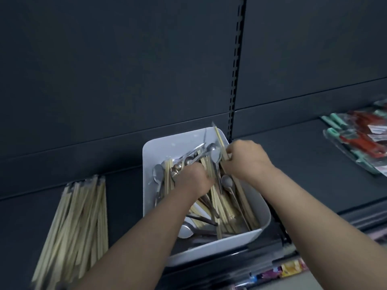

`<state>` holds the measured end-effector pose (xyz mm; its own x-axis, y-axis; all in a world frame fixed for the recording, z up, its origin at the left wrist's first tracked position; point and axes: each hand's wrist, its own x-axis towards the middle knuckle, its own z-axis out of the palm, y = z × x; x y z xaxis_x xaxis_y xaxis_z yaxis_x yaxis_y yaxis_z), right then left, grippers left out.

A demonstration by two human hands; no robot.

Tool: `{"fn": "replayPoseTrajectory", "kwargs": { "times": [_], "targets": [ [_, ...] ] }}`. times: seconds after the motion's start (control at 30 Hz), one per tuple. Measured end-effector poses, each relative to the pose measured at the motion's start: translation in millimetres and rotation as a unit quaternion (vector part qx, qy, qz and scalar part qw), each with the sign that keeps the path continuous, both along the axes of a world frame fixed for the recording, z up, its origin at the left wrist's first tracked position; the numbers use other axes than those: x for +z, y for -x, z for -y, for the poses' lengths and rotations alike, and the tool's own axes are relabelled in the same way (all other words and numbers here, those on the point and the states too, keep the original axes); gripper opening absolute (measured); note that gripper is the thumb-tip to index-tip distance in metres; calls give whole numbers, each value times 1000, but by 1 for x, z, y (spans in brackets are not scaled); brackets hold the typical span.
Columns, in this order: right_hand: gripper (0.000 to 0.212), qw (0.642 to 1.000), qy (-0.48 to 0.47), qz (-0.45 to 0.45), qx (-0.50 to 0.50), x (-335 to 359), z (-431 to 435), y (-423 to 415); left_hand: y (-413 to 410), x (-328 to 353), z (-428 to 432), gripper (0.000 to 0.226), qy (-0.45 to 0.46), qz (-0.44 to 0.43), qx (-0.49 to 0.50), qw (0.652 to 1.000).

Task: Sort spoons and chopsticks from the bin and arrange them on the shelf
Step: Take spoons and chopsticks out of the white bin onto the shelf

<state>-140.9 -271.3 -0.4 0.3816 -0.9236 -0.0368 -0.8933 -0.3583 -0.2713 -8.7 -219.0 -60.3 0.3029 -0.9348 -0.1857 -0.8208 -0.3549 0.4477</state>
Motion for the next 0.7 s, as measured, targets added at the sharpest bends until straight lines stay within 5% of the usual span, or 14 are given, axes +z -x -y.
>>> {"fn": "replayPoseTrajectory", "kwargs": {
  "times": [0.2,0.47,0.7],
  "targets": [
    [25,998,-18,4,57,-1,2,11,11,10,9,30,-64,-25,92,993],
    [32,988,-46,-30,141,-28,-1,-26,-28,23,-26,38,108,-44,229,966],
    [23,985,-14,-80,153,-45,-2,-35,-15,16,-35,34,89,-35,224,970]
  ]
}}
